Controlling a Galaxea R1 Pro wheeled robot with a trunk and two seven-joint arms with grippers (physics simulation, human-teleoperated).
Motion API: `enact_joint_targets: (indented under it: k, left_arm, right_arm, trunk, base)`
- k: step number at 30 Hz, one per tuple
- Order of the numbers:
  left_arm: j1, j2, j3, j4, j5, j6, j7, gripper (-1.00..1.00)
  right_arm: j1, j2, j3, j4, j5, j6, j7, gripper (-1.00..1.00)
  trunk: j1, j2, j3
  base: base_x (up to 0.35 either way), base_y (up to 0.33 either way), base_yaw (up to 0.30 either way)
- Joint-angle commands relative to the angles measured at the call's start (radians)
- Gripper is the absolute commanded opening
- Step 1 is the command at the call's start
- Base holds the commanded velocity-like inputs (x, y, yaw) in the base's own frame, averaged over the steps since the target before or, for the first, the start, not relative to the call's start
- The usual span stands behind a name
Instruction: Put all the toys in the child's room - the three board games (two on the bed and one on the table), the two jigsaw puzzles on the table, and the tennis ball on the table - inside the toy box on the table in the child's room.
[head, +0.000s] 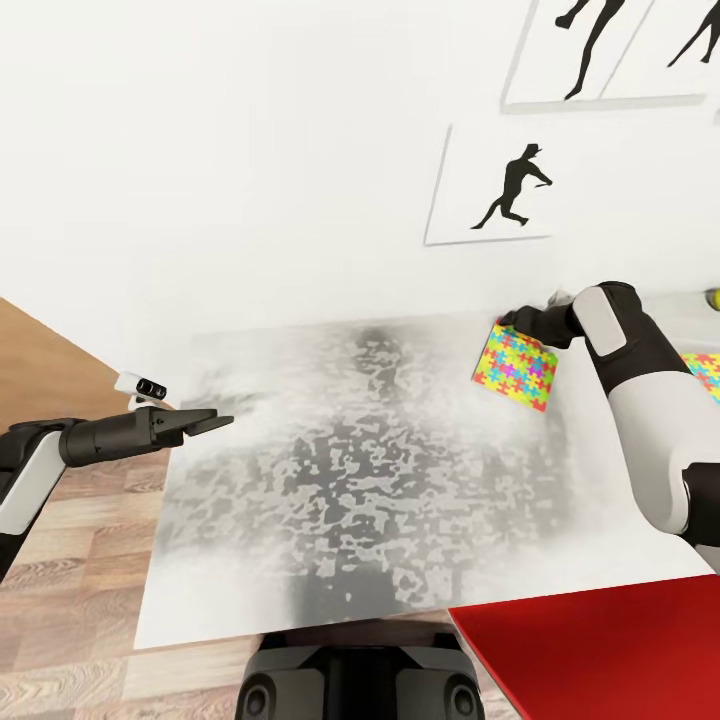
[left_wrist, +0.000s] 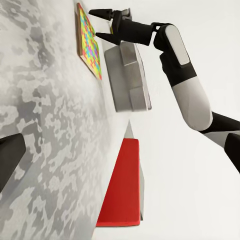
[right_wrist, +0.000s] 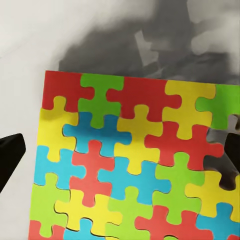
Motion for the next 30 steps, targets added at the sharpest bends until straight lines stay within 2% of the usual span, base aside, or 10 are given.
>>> enact_joint_targets:
  k: [1,30]
  left_arm:
    - [-0.001,0.001,-0.002,0.0,0.003,0.006,-0.002,1.0]
    - [-0.001,0.001,-0.003,0.003,0.0,0.006,0.0,1.0]
  right_arm:
    - [-0.001,-0.001,0.005,-0.001,-0.01,0.002,-0.009,1.0]
    - [0.001,0.003,0.005,-0.001,-0.01,-0.001,-0.009,1.0]
  trunk:
    - [0.001,-0.002,-0.001]
    - [0.001,-0.002,-0.001]
  base:
    - [0.0,0.0,0.0]
    - [-0.02,0.047,0.0]
